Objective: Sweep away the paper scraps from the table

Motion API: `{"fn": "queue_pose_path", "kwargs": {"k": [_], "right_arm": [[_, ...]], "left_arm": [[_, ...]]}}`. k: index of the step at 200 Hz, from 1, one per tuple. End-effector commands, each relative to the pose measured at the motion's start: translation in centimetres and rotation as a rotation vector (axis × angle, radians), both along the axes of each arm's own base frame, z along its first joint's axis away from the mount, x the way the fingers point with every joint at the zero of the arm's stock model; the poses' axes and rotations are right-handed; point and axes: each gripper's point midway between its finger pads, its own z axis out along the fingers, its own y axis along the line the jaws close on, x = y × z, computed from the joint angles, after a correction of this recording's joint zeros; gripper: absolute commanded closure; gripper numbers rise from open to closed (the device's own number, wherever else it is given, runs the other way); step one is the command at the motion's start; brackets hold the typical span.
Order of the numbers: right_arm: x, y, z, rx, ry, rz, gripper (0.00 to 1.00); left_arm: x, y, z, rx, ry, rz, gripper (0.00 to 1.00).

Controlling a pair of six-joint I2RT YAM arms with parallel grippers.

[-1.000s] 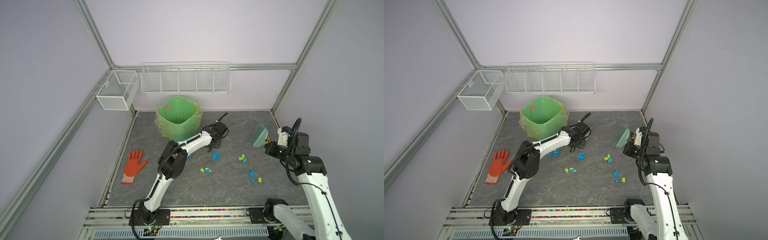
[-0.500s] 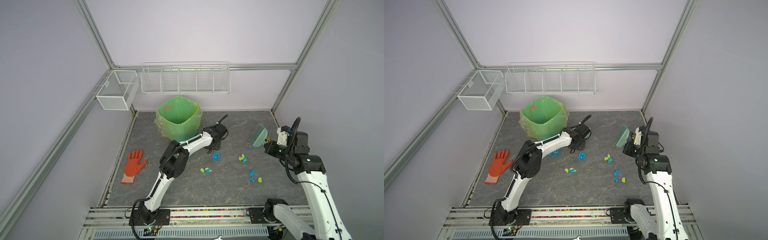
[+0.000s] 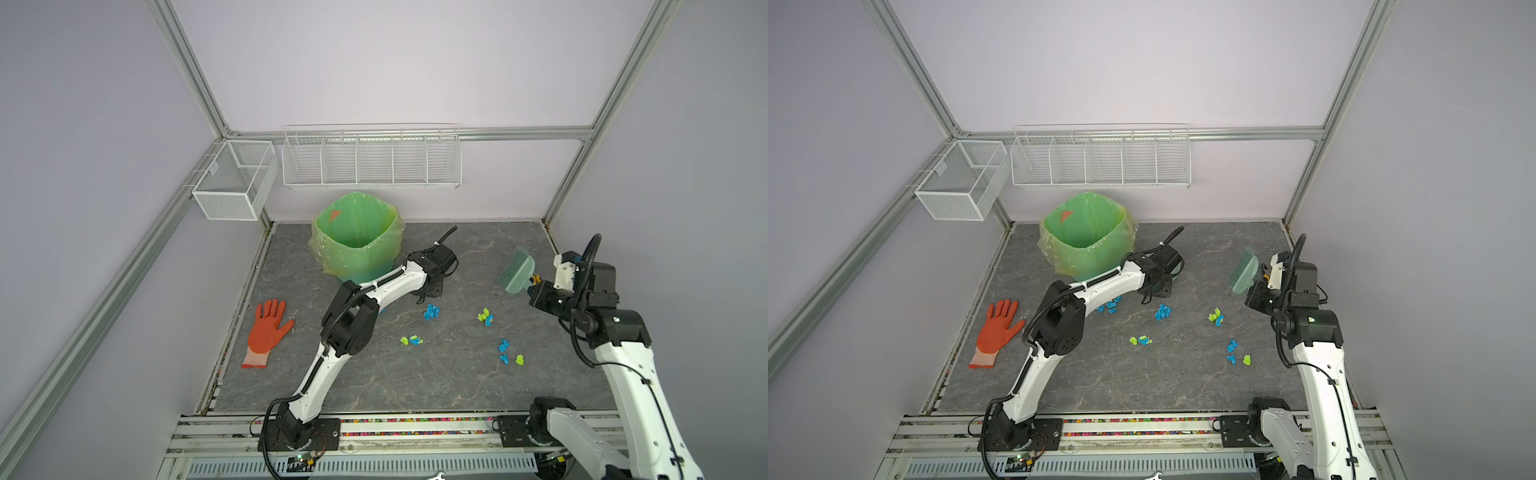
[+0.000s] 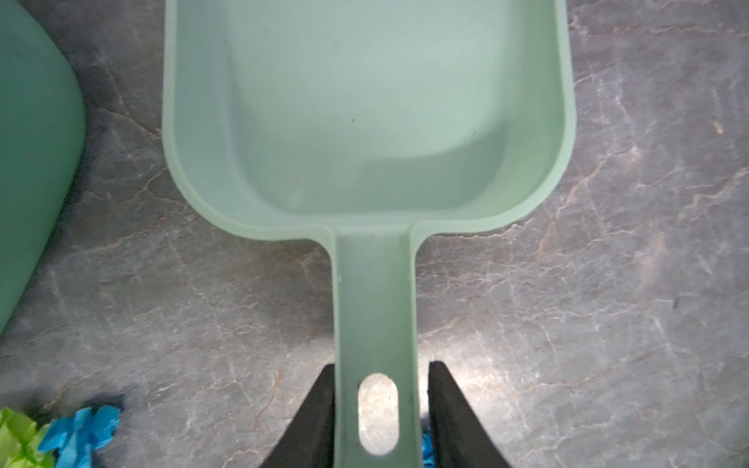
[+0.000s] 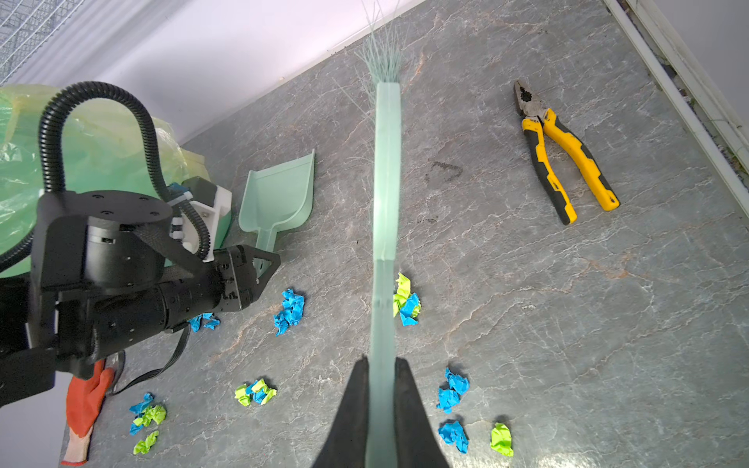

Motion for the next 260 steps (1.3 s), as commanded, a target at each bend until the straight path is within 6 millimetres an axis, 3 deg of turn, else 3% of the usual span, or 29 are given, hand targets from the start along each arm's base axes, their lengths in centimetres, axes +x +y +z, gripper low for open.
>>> {"fn": "queue_pose_path", "kwargs": {"k": [1,49,128,180,260], "right_arm": [[0.6,0.2,1.2,0.005,-0.052,0.015,0.93],[0.6,0.2,1.4,0.007,-0.055,0.015,0.93],[0.5,0.2,1.3,0.006,-0.053,0.018,0.93],[0.5,0.2,1.2,0.003,-0.050,0.020,0.92],[0.3,0.3,1.3,0.005,-0.052,0.022,0.93]], "left_arm": [[0.0,0.5,-0.9,0.047,0.010,0.001,0.65],[0.0,0.7,-1.0,0.056,0.013,0.003,0.74],[0.5,0.3,-0.1,0.052,-0.008,0.001,0.76],[0.6,0.3,-0.4,0.059,-0.005,0.001,0.62],[0.9,0.2,0.0,0.058,-0.019,0.007,0.65]]}}
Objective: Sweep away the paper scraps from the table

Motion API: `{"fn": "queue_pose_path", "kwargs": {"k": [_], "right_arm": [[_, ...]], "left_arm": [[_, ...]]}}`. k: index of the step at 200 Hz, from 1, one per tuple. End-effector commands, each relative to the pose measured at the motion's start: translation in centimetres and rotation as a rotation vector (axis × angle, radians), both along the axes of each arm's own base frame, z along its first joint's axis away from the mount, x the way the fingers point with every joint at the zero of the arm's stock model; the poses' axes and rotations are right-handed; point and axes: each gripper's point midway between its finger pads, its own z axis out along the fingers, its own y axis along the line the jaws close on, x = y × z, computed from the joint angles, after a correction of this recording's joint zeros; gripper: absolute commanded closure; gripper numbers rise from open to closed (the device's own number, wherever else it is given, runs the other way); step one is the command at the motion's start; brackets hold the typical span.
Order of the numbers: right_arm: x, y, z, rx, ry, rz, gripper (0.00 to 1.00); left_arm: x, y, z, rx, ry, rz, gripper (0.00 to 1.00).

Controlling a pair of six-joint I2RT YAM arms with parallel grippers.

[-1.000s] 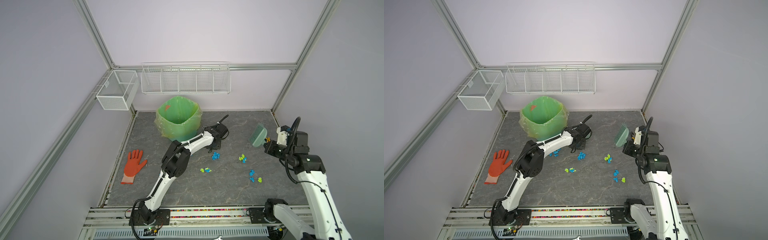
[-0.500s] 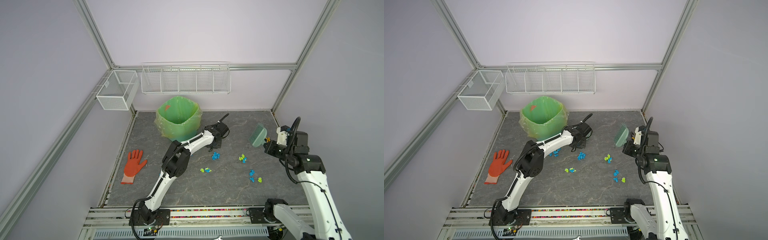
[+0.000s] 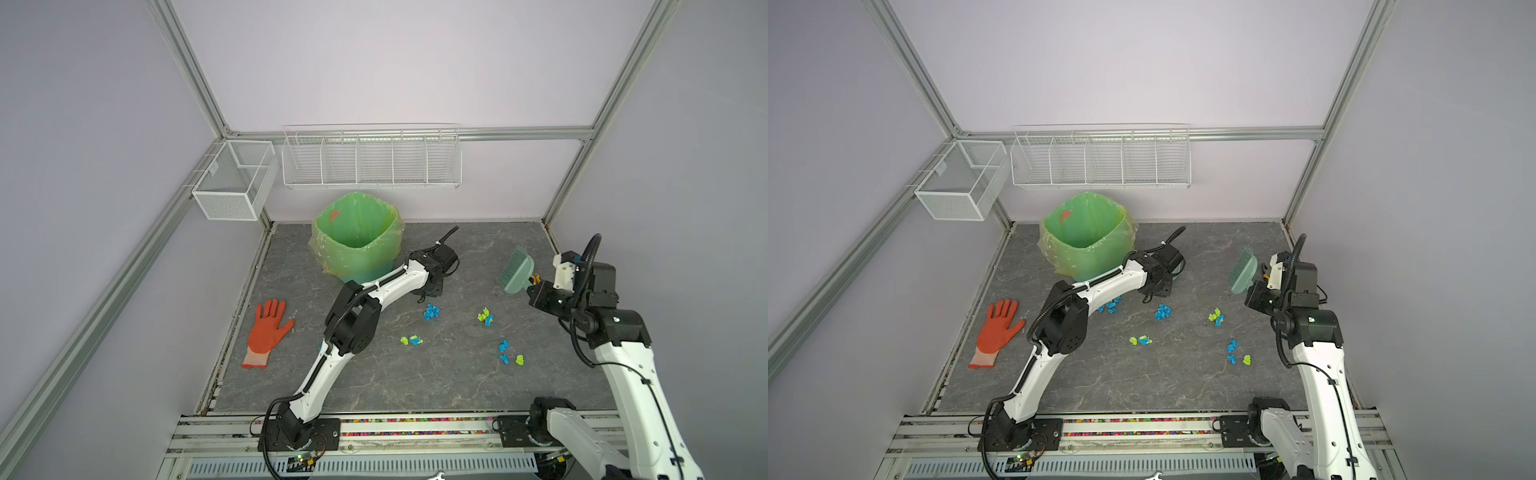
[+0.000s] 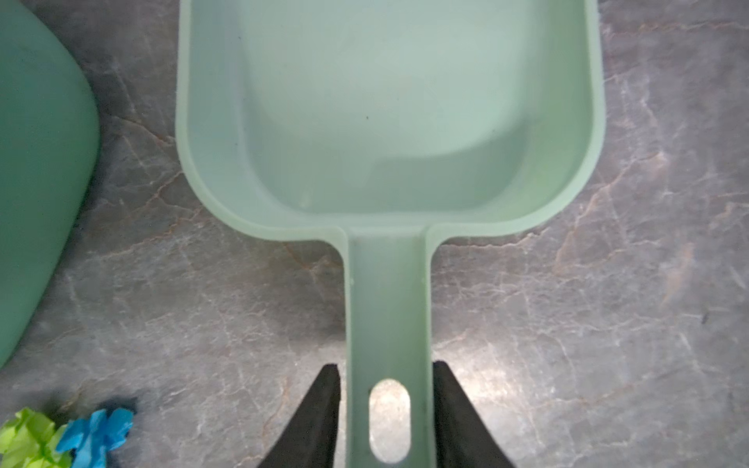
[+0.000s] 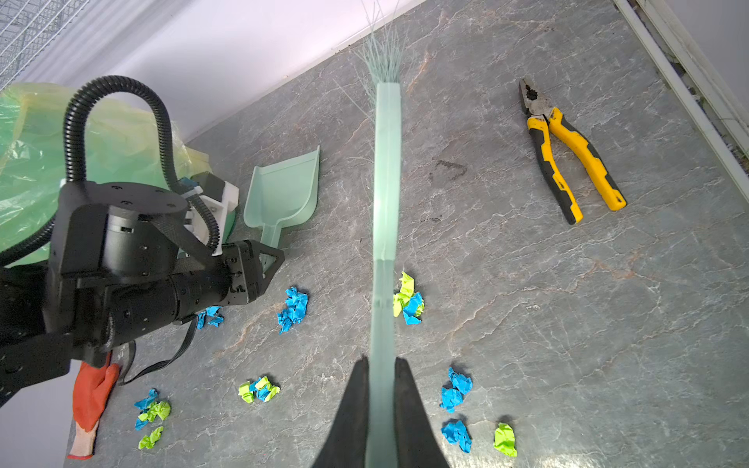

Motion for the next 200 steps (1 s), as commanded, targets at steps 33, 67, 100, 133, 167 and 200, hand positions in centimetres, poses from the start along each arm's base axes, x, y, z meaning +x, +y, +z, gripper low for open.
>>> {"fn": "queue_pose_path", "kwargs": {"k": [33,67,100,133,167,200], "right_arm": [[0.3,0.2,1.3,-0.002,-0.053,0.015,0.93],[0.3,0.1,1.4,-0.001,-0.054,0.013,0.93],[0.2,0.0,1.5,-0.007,-0.050,0.009,0.93],[-0.3,-0.5,1.6,-0.037,-0.027,-0.002,0.93],[-0.8,-0.7,2.2,-0.056,-0.002,-0.003,0.93],[-2.0,-1.7,1.9,-0.105,0.101,-0.044,0.93]], "left_arm": [[0.1,0.3,-0.5,0.038,0.007,-0.001,0.70],[0.1,0.5,-0.3,0.045,0.007,-0.001,0.77],[0.1,0.4,1.4,0.021,-0.011,-0.003,0.82],[-0.5,0.1,4.3,-0.022,-0.027,-0.026,0.86],[-2.1,0.1,7.2,-0.048,-0.047,-0.075,0.88],[-4.5,0.2,10.2,-0.034,-0.080,-0.143,0.88]]}}
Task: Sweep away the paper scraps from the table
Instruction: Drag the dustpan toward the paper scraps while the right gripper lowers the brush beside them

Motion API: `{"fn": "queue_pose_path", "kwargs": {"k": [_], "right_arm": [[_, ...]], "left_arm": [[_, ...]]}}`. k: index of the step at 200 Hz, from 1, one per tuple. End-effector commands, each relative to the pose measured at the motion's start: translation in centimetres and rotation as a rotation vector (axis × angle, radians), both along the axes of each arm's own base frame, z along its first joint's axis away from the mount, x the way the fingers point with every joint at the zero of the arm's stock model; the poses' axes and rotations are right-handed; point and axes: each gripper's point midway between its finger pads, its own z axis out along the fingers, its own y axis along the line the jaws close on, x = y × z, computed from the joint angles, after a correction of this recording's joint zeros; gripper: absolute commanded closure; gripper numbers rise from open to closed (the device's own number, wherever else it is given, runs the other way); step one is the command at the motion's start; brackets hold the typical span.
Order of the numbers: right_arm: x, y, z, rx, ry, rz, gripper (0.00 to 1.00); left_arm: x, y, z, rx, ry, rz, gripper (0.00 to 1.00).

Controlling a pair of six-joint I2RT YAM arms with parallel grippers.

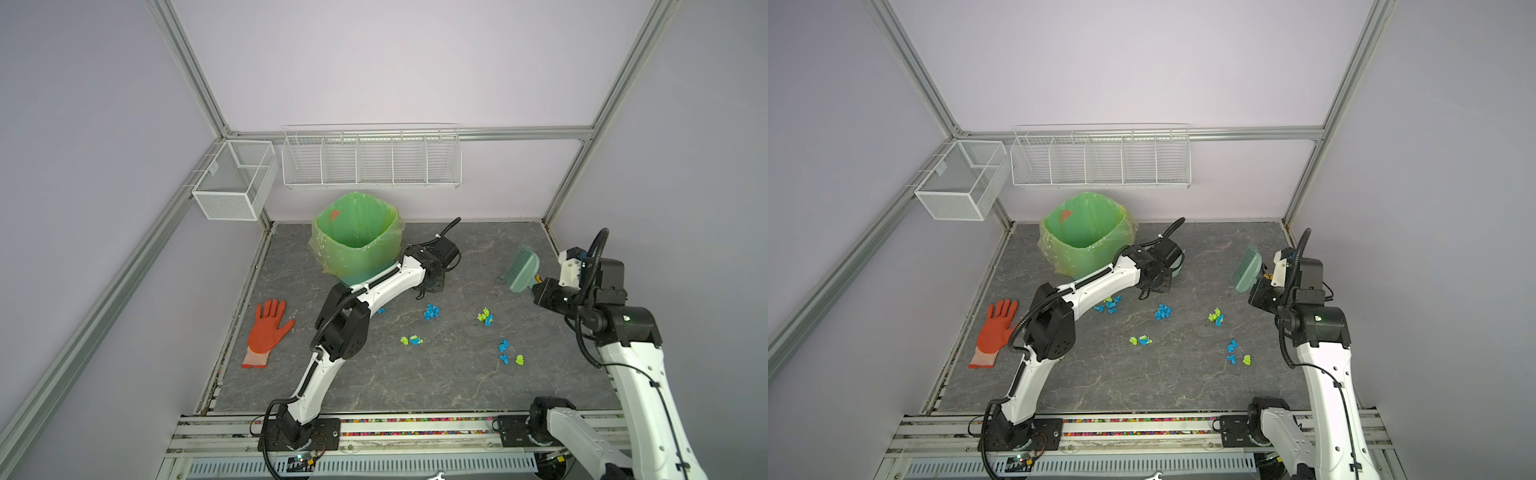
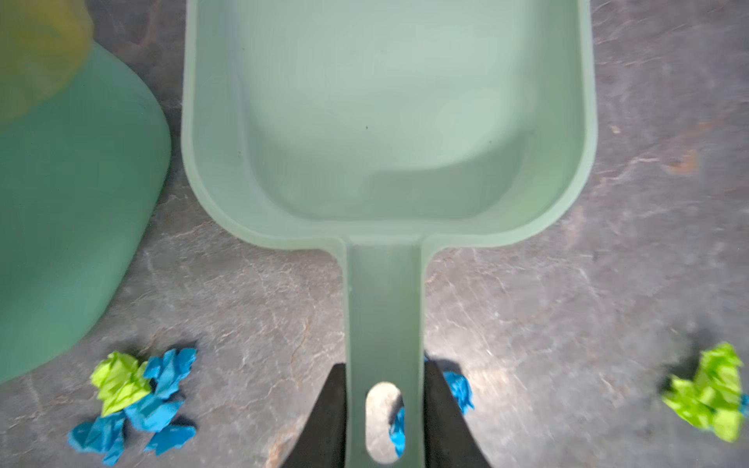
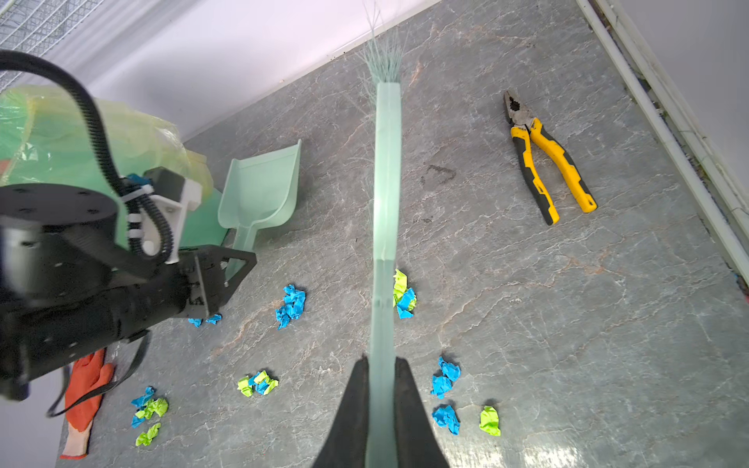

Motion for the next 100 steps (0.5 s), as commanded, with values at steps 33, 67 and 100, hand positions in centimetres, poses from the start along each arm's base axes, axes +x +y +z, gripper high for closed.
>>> {"fn": "queue_pose_path", "kwargs": {"k": [33,67,100], "right_arm": [[-1.9,-1.3,-1.2,-0.106,0.184,-0.014,0.93],[-2.7,-2.1,-2.3,-0.180,0.306,-0.020,0.93],[-2.6,-2.5,-3.4,-0.240,0.410,-0.004,0.93]], "left_arm": [[-4.7,0.6,5.0,0.009,-0.042,-0.130,0.88],[-7.9,1.3,6.2,-0.007,-0.043,-0.207,0.88],[-10.7,2.7,6.2,-0.005,-0.018,-0.249,0.88]]}}
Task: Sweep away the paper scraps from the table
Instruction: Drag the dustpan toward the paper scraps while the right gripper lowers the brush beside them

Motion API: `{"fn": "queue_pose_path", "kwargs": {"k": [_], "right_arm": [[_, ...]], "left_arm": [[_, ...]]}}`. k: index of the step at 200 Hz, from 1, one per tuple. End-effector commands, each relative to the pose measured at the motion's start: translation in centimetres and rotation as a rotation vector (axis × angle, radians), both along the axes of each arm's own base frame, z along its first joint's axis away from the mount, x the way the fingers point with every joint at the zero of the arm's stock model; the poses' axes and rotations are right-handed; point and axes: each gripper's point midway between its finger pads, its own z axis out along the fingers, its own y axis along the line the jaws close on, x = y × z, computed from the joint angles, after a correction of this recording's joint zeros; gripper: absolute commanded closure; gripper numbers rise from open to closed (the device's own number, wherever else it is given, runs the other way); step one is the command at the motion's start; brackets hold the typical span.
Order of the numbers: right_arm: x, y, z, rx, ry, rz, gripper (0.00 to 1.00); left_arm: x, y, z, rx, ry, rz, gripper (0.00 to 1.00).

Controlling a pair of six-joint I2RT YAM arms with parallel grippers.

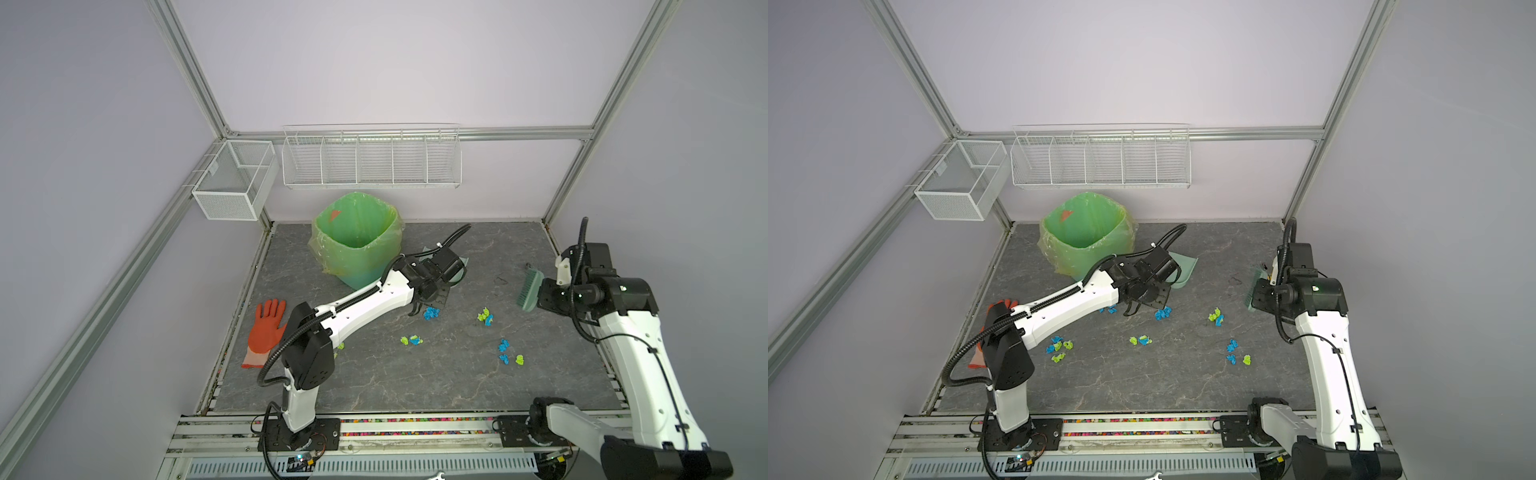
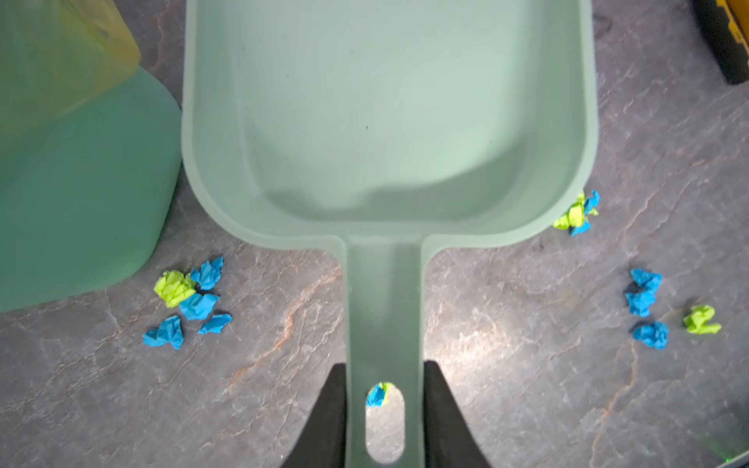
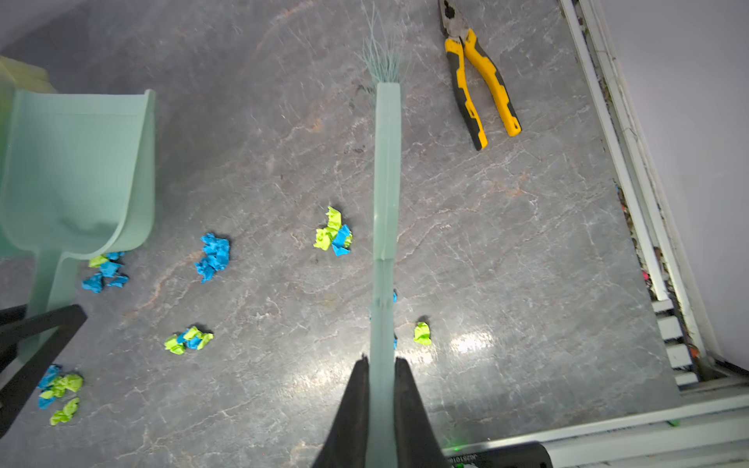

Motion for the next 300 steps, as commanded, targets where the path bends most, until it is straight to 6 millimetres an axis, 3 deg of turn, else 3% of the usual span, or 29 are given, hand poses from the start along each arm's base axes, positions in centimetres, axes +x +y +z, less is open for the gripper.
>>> {"fn": "queue_pose_path", "kwargs": {"k": [1,29,78,143,182,221,300], "right_arm": [[-0.8,-0.7,-0.6,-0.078,0.091,0.023,0.93],[-0.1,-0.9,-1.2,-0.114,0.150,0.038,0.93],[1.1,0.2,-1.7,-0.117,0.184,0.128,0.93],[3.1,1.9,-3.2,-0.102,0.203,0.213,0.93],[3.7,2.5,-4.2,-0.113,0.233,0.259,0.93],[4.0,2.6,-5.1,-0.132,0.262,0.282,0.93],[5.8,2.4,-5.0,-0.171,0.253,0.277,0.93]], "left_arm": [[-2.1,1.0,0.9,0.003,0.008,-0.052,0.88],[-4.3,1.6,0.2,0.015,0.025,-0.088,0.88],[-9.1,0.5,-1.5,0.025,0.110,-0.202,0.88],[-12.5,0.1,-3.9,0.105,0.147,-0.296,0.88],[-12.9,0.2,-5.3,0.167,0.160,-0.290,0.88],[-13.8,-1.1,-6.8,0.140,0.224,-0.309,0.88],[-13.6,-2.5,-8.1,0.157,0.248,-0.315,0.88]]}}
